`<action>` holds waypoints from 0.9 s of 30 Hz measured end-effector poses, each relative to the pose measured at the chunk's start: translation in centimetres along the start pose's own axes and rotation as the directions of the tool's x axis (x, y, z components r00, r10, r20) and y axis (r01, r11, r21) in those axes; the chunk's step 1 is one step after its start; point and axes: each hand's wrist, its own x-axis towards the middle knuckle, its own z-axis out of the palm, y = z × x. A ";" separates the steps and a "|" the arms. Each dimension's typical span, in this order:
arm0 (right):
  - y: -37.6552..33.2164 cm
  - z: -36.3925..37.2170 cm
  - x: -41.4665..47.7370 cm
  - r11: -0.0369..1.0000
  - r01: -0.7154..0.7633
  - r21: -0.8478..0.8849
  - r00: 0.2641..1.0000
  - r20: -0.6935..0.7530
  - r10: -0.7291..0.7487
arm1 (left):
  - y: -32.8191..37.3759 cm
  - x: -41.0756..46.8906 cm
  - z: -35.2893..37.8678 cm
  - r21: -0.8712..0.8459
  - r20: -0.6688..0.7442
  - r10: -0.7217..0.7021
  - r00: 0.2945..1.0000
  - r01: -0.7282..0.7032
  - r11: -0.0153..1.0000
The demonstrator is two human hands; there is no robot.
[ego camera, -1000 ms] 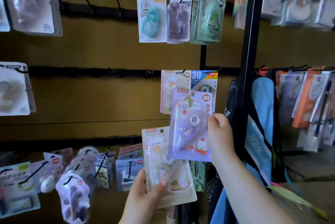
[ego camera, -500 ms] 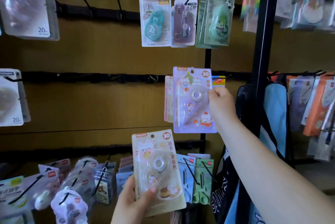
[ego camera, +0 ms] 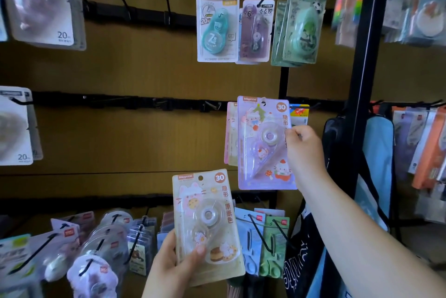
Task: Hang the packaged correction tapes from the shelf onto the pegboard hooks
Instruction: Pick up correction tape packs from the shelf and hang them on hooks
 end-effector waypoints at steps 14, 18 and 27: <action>0.6 0.4 0.4 0.999 -0.036 -0.007 0.999 -0.005 0.036 | 0.5 0.4 -0.2 -0.084 0.043 -0.046 0.998 0.050 0.995; 1.1 1.7 1.3 0.994 0.008 -0.105 1.000 0.005 -0.007 | 0.6 0.9 -0.3 -0.042 0.075 -0.005 0.997 0.008 0.999; 1.3 3.5 3.6 0.907 -0.010 -0.420 0.994 0.094 0.054 | 2.4 2.5 -0.2 0.082 0.130 0.036 0.991 -0.047 0.996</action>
